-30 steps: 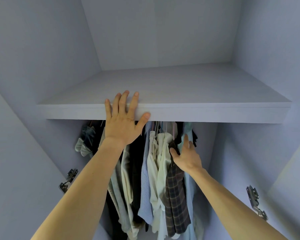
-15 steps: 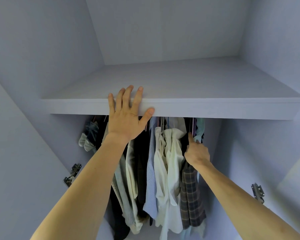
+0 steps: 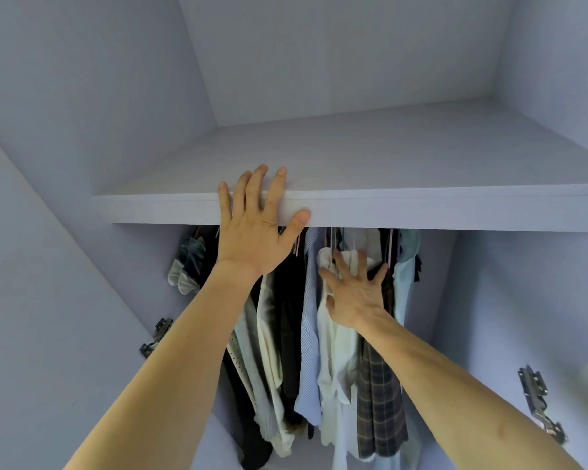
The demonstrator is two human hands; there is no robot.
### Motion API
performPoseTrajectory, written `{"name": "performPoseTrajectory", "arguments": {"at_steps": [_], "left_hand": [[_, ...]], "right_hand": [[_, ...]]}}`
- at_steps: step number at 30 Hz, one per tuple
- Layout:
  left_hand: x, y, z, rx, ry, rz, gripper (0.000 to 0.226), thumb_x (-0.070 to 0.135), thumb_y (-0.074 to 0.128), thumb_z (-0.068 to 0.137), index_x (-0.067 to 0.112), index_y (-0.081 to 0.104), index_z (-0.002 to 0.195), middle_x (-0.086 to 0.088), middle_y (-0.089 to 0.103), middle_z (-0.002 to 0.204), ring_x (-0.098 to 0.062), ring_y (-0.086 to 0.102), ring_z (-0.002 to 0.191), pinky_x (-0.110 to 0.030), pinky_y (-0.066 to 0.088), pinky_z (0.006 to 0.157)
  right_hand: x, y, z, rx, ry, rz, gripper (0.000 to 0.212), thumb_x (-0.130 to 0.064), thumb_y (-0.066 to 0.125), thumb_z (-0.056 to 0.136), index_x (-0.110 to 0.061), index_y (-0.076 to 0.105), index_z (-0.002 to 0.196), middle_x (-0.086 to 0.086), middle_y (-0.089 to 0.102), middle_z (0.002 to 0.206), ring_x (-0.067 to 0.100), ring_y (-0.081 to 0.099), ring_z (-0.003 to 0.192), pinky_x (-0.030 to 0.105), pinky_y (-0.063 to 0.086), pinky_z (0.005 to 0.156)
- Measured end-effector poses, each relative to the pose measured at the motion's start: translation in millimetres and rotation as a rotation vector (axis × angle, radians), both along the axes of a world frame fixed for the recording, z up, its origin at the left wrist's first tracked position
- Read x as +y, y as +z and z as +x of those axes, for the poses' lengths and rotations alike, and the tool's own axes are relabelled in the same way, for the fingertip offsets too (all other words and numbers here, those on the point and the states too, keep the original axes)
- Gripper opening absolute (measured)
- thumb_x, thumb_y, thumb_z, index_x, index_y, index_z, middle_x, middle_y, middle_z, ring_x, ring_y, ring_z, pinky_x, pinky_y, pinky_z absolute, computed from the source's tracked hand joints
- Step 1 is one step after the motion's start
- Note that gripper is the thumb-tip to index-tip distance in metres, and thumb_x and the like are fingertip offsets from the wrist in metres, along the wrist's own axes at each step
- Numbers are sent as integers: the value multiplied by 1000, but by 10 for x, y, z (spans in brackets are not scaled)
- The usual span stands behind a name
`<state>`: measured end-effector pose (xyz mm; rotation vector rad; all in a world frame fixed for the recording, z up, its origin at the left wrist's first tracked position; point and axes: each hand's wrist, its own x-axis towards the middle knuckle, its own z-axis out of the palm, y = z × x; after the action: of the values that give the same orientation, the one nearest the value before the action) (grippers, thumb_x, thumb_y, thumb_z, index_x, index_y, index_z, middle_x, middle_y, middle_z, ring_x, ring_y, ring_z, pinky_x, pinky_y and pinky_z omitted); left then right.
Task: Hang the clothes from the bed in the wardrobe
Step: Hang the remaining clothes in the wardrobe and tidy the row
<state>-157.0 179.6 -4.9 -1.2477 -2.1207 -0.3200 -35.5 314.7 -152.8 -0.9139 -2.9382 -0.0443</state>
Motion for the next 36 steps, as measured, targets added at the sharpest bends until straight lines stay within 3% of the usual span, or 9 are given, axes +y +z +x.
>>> {"name": "performPoseTrajectory", "arguments": {"at_steps": [5,10,14,17,22,27,30,32,36], "left_hand": [[-74,44,33,-41,-18,-54,72,67,19,98,31,-2,157,-5,11,164,-28,4,153,-54,-1,122],[-516,-40,81,-182,-14,-79,75,54,35,100,37,-12,157,5,-13,166,-20,-11,153,-50,-1,123],[-1136,-329,149,-434,105,-180,72,52,43,99,40,2,158,6,-11,166,-22,-8,154,-54,6,123],[-1775,-643,346,-652,132,-71,67,59,44,97,40,18,156,10,-7,166,-18,-3,153,-49,6,124],[-3078,-1223,968,-818,278,22,64,60,43,96,40,26,154,11,5,166,-16,3,153,-43,11,124],[-4467,-1840,1874,-900,541,-64,82,81,22,81,42,30,152,10,20,164,-17,9,153,-47,17,122],[-5193,-2153,2541,-985,697,-89,73,75,26,88,41,30,153,8,24,163,-17,10,153,-46,15,122],[-5623,-2313,2995,-1042,804,-72,65,67,34,95,40,29,153,7,25,163,-18,11,153,-45,14,122],[-6391,-2586,3930,-1174,1012,-61,86,73,13,78,36,35,152,5,33,159,-19,24,149,-40,24,120]], "right_hand": [[68,-44,264,-20,-64,-83,85,-20,49,92,-36,-5,157,-7,-22,164,42,-13,150,72,5,114],[-15,83,391,-55,-10,-210,69,-51,38,101,-39,-1,157,-10,-14,166,43,-9,150,71,4,115],[-314,226,543,36,4,-321,60,-54,35,101,-35,20,156,-8,6,167,37,0,152,65,10,118],[-812,227,766,176,82,-385,54,-56,38,101,-33,38,150,-6,22,164,25,13,152,55,15,120],[-1991,87,1295,447,274,-622,47,-52,47,99,-32,53,141,-14,40,154,8,24,148,25,21,119],[-3075,-108,1645,370,493,-626,53,-65,39,93,-39,59,135,-21,46,147,-2,29,143,25,27,119],[-3671,-219,1816,276,669,-567,50,-59,38,92,-37,64,129,-15,54,143,7,38,141,26,29,116],[-4037,-340,1935,217,775,-542,47,-54,40,92,-37,66,128,-11,59,140,14,45,137,37,37,114],[-4775,-587,2232,94,975,-496,43,-50,46,92,-39,63,130,-11,59,139,15,49,136,42,41,112]]}}
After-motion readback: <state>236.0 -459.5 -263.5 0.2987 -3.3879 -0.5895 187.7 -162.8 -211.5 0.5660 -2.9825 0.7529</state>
